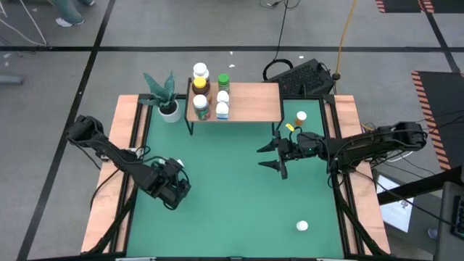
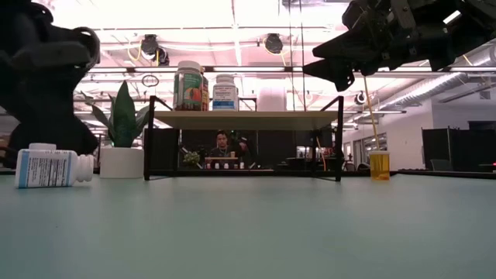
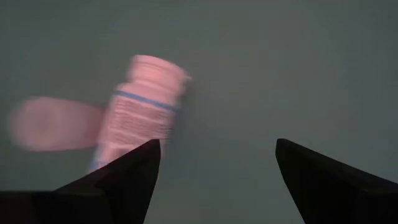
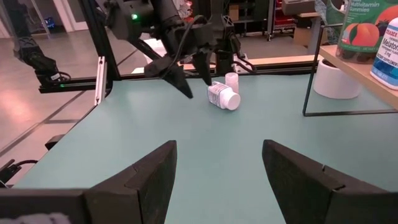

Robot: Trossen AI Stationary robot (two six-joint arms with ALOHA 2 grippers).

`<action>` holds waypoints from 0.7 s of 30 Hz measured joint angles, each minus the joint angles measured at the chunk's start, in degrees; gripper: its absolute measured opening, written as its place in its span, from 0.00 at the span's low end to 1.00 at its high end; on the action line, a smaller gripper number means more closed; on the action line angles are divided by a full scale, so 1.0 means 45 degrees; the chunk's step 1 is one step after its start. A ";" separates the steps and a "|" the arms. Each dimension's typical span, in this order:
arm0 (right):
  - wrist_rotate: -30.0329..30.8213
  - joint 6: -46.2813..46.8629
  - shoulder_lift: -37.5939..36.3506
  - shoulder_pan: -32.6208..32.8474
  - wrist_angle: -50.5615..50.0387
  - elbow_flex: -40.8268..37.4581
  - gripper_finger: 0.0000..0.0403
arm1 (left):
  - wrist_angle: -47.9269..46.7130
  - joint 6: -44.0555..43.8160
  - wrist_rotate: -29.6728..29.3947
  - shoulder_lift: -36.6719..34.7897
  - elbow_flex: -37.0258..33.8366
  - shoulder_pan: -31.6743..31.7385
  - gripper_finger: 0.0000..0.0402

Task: Pick and place medicine bottles onto shelf by color
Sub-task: Put the white blue pill bottle on the shelf

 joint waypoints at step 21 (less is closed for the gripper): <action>0.0000 -0.0030 0.0000 0.0000 -0.0183 0.0002 0.57 | -0.0655 0.0036 -0.0105 -0.0005 -0.0591 0.0393 0.26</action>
